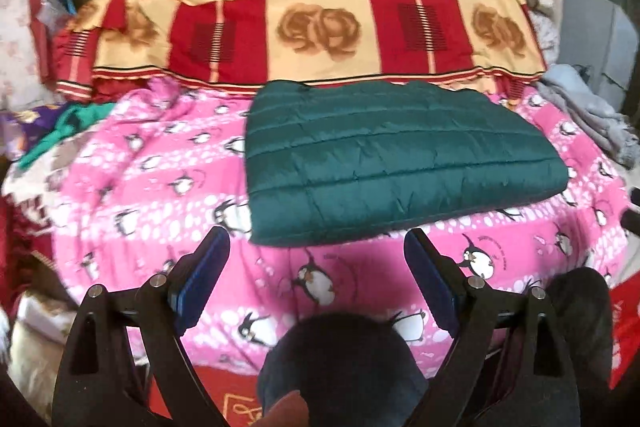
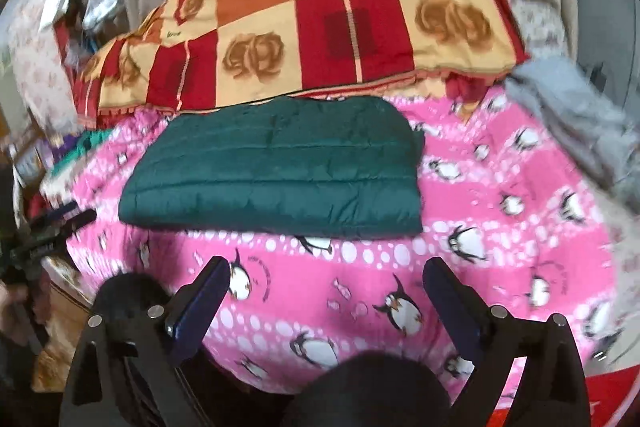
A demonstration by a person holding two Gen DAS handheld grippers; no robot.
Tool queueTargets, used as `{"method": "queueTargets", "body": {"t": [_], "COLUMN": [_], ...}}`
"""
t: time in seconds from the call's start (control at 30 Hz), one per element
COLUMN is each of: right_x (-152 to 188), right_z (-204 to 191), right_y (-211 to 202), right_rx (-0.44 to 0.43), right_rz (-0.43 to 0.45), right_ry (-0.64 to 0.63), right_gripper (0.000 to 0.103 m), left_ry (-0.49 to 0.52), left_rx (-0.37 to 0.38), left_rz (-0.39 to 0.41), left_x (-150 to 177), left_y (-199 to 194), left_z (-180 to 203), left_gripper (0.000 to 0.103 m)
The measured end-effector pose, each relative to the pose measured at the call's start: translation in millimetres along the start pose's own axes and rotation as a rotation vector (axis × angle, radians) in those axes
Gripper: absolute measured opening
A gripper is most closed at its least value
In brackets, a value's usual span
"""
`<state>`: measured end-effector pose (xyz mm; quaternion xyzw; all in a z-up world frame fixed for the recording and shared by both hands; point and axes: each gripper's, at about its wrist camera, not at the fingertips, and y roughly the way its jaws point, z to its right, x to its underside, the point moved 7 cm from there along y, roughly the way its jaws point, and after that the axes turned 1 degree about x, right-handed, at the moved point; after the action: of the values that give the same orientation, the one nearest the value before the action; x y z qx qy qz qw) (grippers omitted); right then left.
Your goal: Fold large clothes
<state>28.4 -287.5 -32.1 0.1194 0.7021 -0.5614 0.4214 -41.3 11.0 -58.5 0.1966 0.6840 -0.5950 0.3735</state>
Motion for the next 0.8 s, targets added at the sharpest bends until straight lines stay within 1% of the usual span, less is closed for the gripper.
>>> {"method": "queueTargets", "body": {"t": [0.03, 0.07, 0.1, 0.17, 0.2, 0.37, 0.53, 0.8], "right_x": [3.1, 6.6, 10.4, 14.7, 16.3, 20.7, 23.4, 30.3], "right_z": [-7.2, -10.7, -14.7, -19.6, -22.4, -33.1, -35.0, -31.8], "right_y": [-7.8, -11.6, -14.8, -20.0, -22.8, -31.7, -37.3, -34.7], "right_rx": [0.01, 0.013, 0.015, 0.01, 0.004, -0.011, -0.016, -0.046], "right_rz": [0.001, -0.004, -0.012, -0.018, -0.017, -0.005, 0.015, -0.006], "right_ry": [-0.023, -0.032, -0.033, -0.025, -0.026, -0.031, -0.023, 0.013], "right_gripper": [0.096, 0.096, 0.096, 0.096, 0.096, 0.096, 0.095, 0.087], "left_ry": [-0.019, -0.036, -0.071, -0.106, -0.113, -0.097, -0.074, -0.057], "left_rx": [-0.017, -0.013, 0.016, 0.071, 0.078, 0.053, 0.06, 0.076], "left_rz": [-0.008, -0.018, -0.048, -0.088, -0.089, -0.068, -0.048, -0.032], "left_x": [0.9, 2.2, 4.8, 9.1, 9.6, 7.9, 3.9, 2.0], "left_y": [-3.7, -4.7, -5.6, -10.1, -13.9, -27.6, -36.1, -42.3], "left_z": [-0.5, -1.6, -2.0, 2.5, 4.6, 16.1, 26.9, 37.4], "left_gripper": [0.089, 0.089, 0.089, 0.089, 0.089, 0.089, 0.089, 0.089]}}
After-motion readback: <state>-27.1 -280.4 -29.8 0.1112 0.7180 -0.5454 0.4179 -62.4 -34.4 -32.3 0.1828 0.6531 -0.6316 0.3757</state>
